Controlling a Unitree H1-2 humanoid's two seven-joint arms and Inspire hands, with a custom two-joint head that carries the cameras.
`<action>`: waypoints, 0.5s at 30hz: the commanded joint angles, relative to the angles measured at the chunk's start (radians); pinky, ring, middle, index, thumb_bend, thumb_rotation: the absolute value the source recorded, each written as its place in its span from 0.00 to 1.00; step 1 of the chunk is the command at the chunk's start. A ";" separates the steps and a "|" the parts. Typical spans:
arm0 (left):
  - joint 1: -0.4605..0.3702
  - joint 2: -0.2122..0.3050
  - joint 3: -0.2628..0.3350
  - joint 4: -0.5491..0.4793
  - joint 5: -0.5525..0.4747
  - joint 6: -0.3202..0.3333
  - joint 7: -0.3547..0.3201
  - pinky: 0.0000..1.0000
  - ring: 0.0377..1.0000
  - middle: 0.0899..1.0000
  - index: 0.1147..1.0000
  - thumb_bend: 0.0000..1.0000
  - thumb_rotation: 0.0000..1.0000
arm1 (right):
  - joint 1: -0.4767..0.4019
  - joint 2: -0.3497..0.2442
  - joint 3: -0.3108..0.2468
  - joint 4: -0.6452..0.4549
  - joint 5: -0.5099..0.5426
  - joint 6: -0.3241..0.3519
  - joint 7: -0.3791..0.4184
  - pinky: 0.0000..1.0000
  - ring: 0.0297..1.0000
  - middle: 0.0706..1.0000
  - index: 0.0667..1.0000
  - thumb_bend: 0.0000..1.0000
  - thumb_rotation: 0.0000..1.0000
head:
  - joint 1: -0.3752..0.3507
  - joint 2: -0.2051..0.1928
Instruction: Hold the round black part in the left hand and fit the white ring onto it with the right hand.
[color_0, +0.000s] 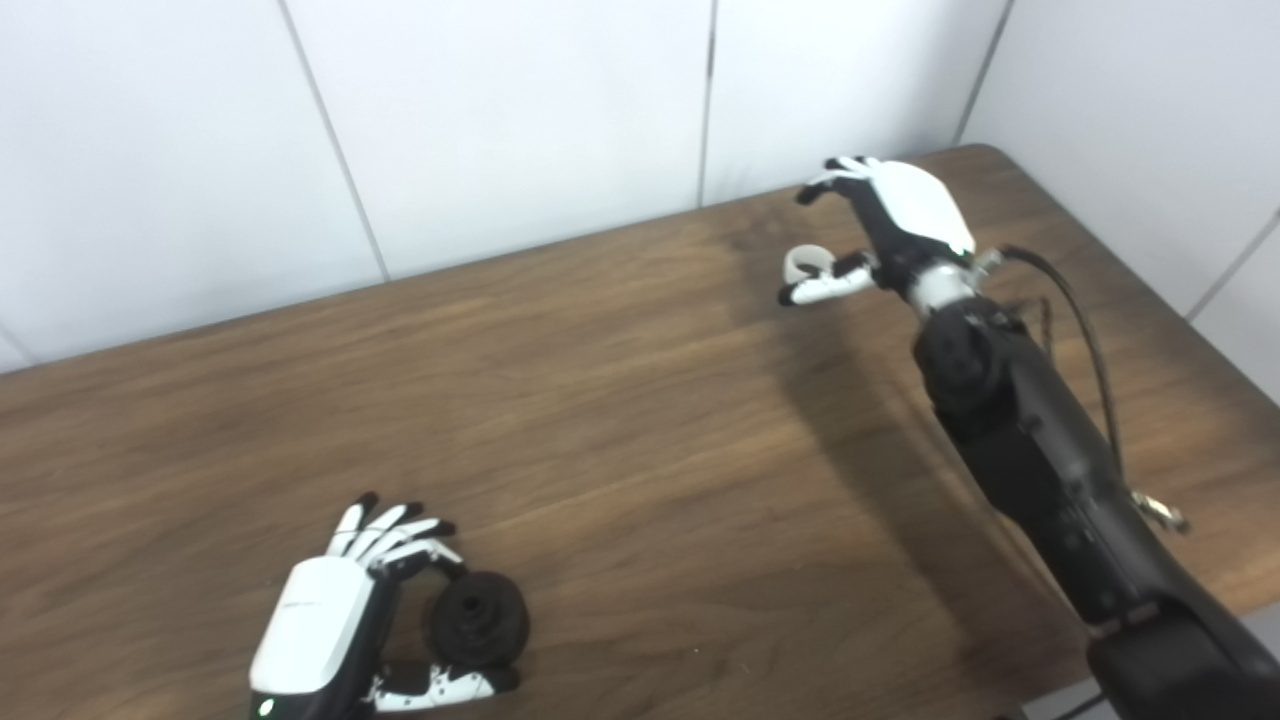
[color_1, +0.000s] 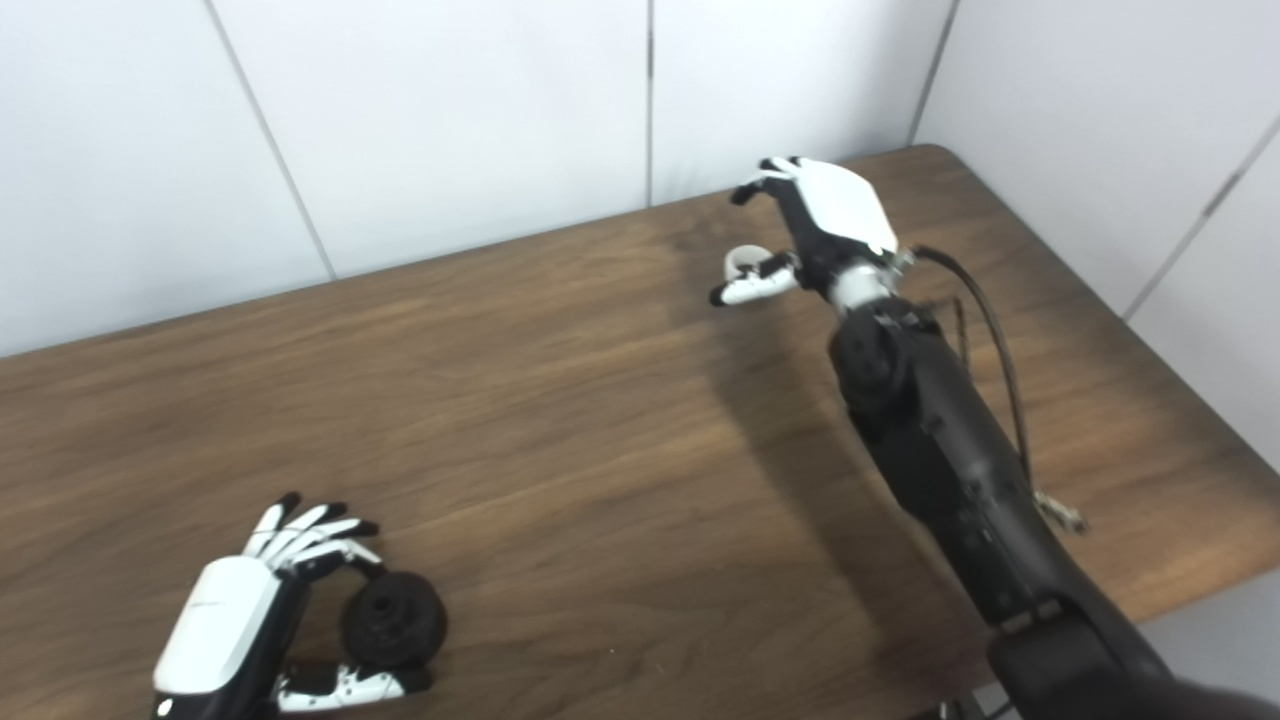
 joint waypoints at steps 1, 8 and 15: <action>0.004 0.030 0.008 0.017 0.015 0.015 -0.020 1.00 0.88 0.75 0.42 0.52 0.05 | -0.064 -0.032 0.001 0.009 -0.007 0.003 0.000 0.98 0.97 0.91 0.70 0.81 0.23 | -0.001 0.001; 0.008 0.030 0.010 0.010 0.017 0.019 -0.028 1.00 0.87 0.75 0.42 0.52 0.05 | -0.118 -0.053 0.020 0.105 0.007 0.004 0.009 0.96 0.95 0.90 0.68 0.82 0.21 | 0.001 -0.003; 0.009 0.029 0.008 0.006 0.016 0.017 -0.030 1.00 0.88 0.75 0.42 0.52 0.05 | -0.151 -0.063 0.036 0.164 0.012 0.030 0.037 0.96 0.96 0.90 0.68 0.81 0.23 | 0.006 -0.002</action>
